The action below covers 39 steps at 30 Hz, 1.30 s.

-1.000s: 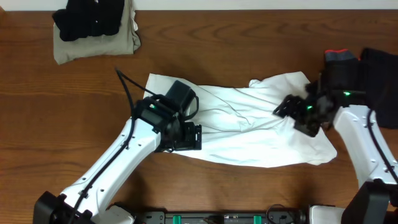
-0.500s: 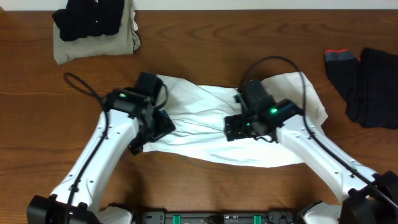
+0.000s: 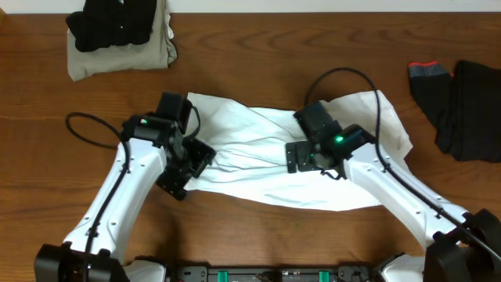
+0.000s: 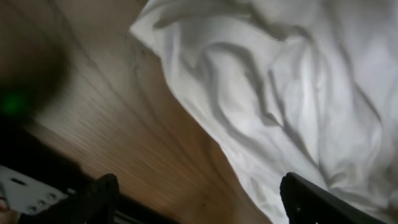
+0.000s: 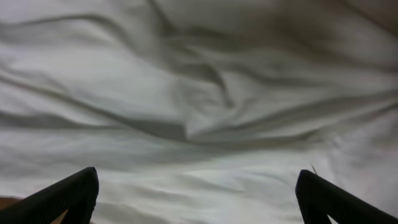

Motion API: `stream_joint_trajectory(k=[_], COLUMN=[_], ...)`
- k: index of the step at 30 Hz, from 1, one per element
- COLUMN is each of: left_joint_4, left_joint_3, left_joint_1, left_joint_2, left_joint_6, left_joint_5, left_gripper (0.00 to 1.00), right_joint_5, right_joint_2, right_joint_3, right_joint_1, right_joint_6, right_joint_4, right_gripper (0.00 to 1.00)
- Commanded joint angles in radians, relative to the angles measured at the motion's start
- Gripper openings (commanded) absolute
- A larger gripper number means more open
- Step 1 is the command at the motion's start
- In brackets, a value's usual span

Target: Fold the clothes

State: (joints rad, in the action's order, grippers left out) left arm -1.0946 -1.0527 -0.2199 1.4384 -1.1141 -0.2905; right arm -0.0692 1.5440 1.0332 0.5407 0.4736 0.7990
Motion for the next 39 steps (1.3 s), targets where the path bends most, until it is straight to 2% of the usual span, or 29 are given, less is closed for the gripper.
stream_joint_trajectory(k=[1, 12, 21, 30, 34, 36, 39], left_joint_4=[0.040, 0.292, 0.440, 0.480, 0.483, 0.483, 0.483], left_joint_3=[0.066, 0.260, 0.298, 0.298, 0.298, 0.298, 0.298], left_joint_1=[-0.002, -0.001, -0.001, -0.001, -0.001, -0.001, -0.001], left_joint_2=[0.008, 0.010, 0.015, 0.066, 0.085, 0.085, 0.085], left_joint_6=[-0.082, -0.074, -0.012, -0.005, -0.005, -0.004, -0.005], left_joint_5=[-0.043, -0.066, -0.064, -0.064, -0.064, -0.065, -0.065], left_gripper=[0.75, 0.73, 0.72, 0.56, 0.43, 0.32, 0.25], right_joint_5=[-0.032, -0.032, -0.028, -0.028, -0.028, -0.028, -0.028], right_joint_2=[0.005, 0.005, 0.005, 0.005, 0.005, 0.005, 0.005], right_joint_3=[0.012, 0.012, 0.012, 0.012, 0.012, 0.012, 0.012], right_joint_1=[-0.051, -0.115, -0.115, -0.115, -0.115, -0.115, -0.115], right_joint_6=[0.052, 0.040, 0.034, 0.034, 0.034, 0.034, 0.034], right_joint_4=[0.037, 0.111, 0.119, 0.136, 0.138, 0.139, 0.137], right_gripper=[0.99, 0.99, 0.99, 0.99, 0.99, 0.99, 0.99])
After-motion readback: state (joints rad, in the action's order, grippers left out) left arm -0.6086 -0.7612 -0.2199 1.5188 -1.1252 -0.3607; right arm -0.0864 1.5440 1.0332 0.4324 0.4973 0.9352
